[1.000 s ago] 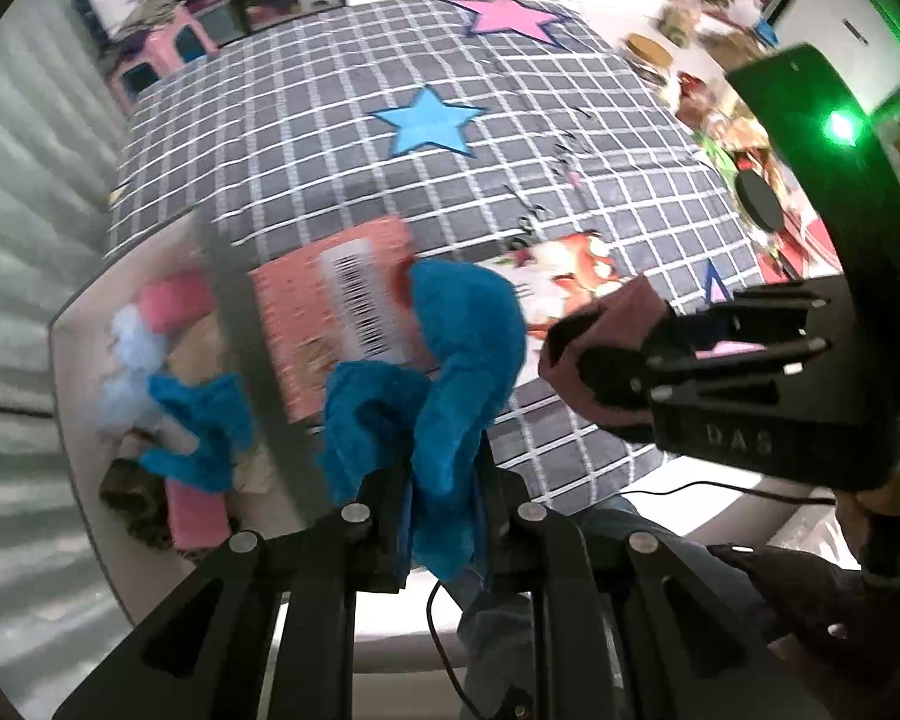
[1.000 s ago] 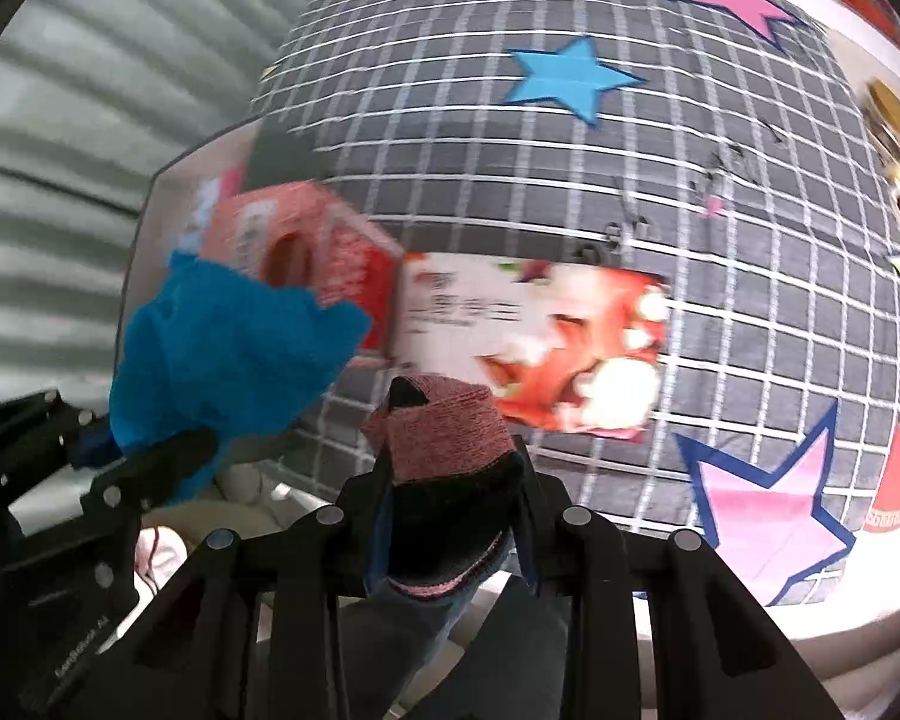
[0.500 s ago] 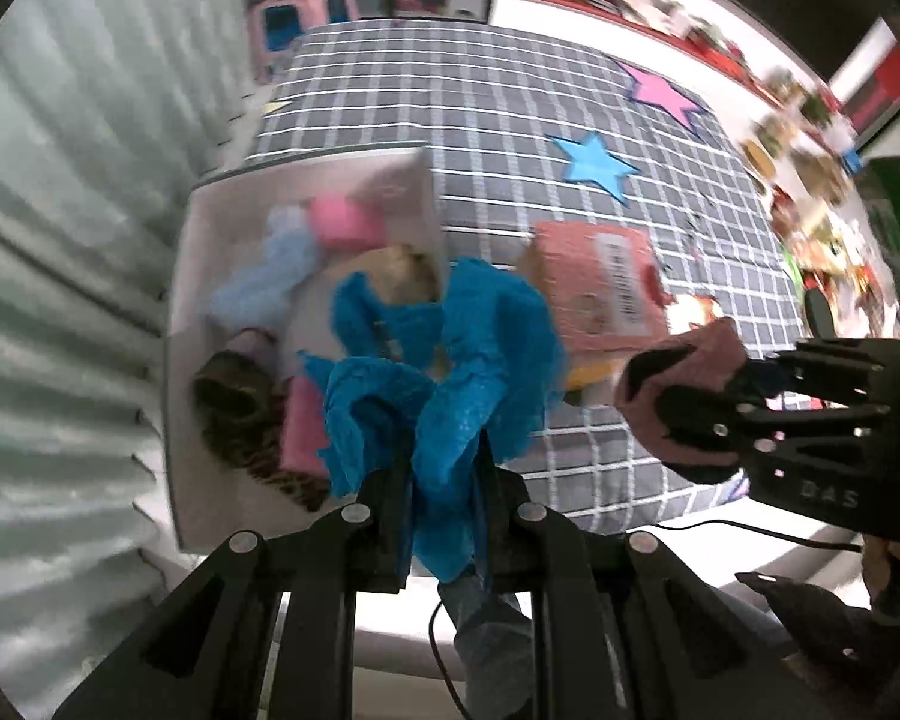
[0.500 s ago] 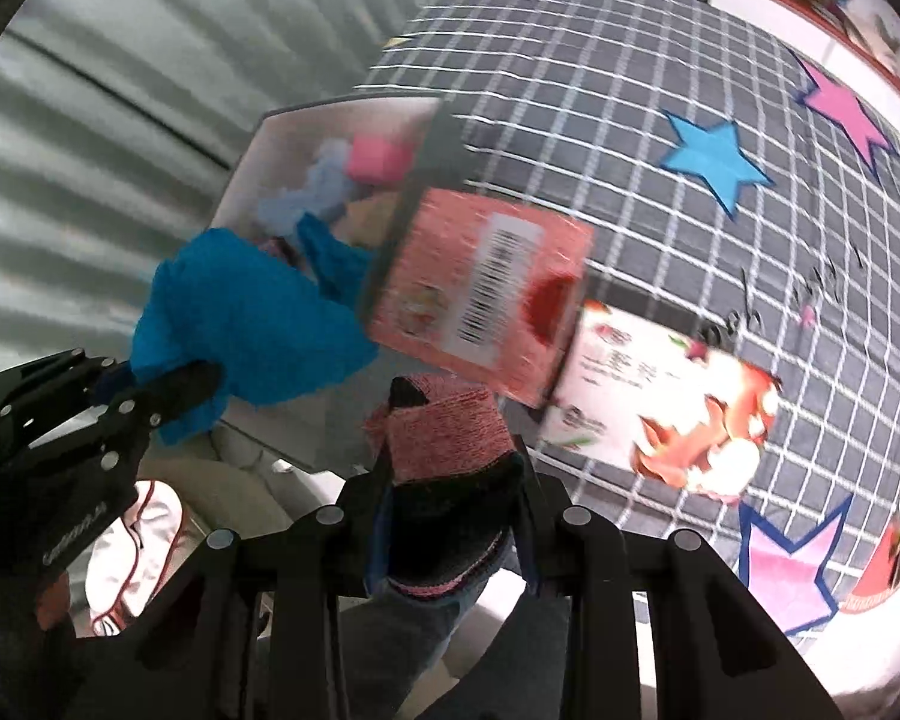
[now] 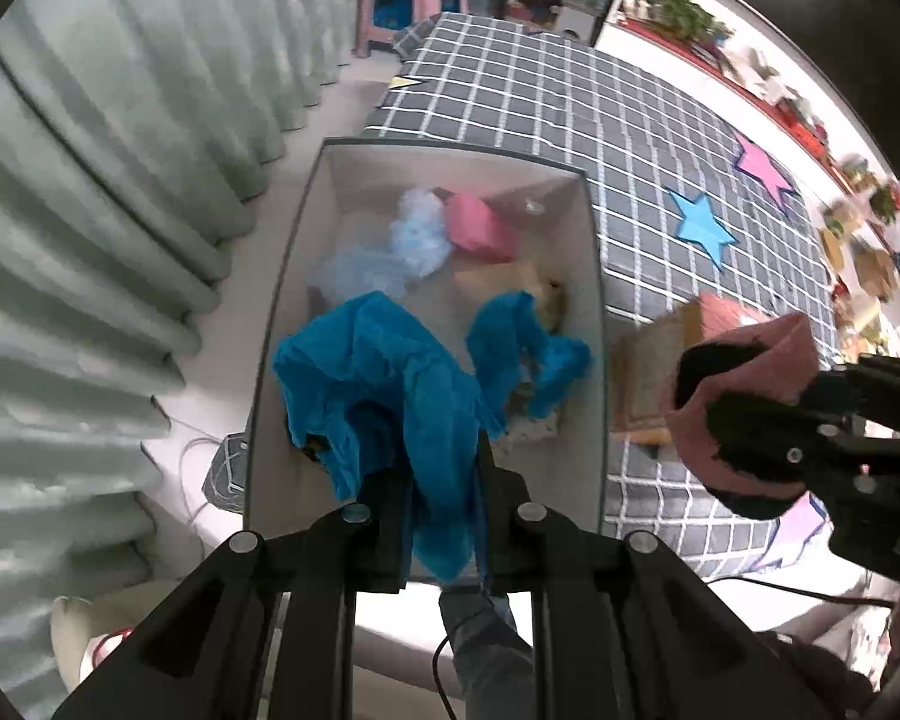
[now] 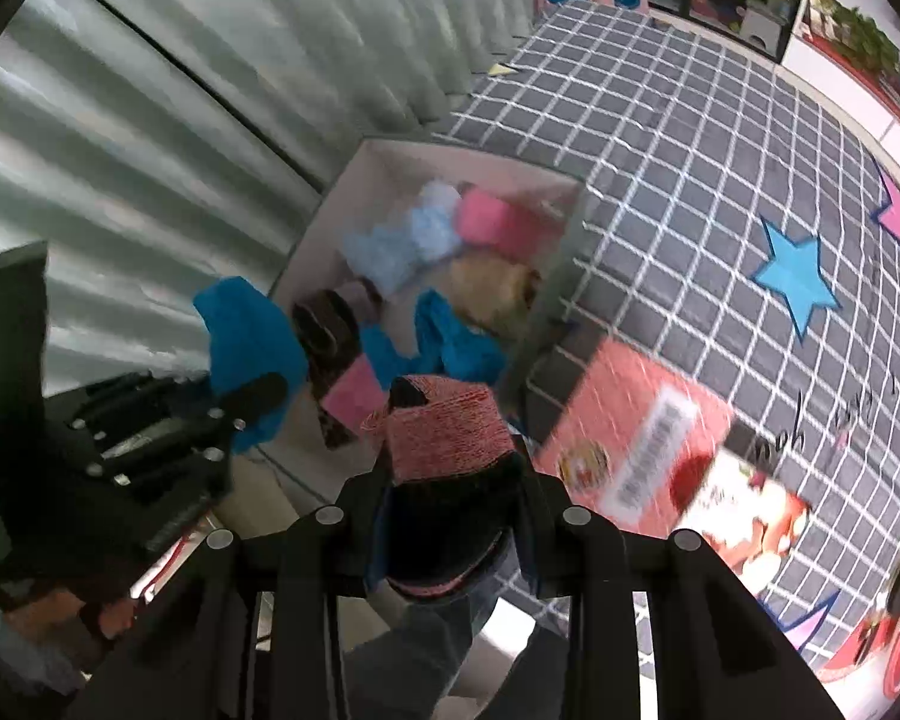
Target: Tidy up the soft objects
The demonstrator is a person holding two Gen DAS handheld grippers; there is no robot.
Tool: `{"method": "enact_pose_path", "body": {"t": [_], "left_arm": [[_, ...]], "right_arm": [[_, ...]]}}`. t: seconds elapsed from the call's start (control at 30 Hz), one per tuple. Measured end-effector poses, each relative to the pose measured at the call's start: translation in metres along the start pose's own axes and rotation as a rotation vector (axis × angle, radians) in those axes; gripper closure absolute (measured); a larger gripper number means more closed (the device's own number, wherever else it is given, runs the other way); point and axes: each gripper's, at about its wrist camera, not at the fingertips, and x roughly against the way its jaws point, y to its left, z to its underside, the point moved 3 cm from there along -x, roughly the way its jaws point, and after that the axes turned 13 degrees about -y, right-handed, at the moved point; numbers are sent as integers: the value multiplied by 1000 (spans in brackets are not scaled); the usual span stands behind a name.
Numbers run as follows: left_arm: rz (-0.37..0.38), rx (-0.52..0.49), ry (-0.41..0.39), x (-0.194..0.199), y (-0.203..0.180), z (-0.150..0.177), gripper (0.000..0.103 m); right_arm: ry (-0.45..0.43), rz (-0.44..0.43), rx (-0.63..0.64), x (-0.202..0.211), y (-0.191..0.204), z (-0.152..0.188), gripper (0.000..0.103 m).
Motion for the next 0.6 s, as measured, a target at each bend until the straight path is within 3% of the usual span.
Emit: {"method": "enact_pose_path", "body": {"t": [0.6], "left_arm": [[-24, 73, 23, -31, 10, -24, 86]], "right_arm": [[15, -4, 40, -30, 16, -50, 69]]}}
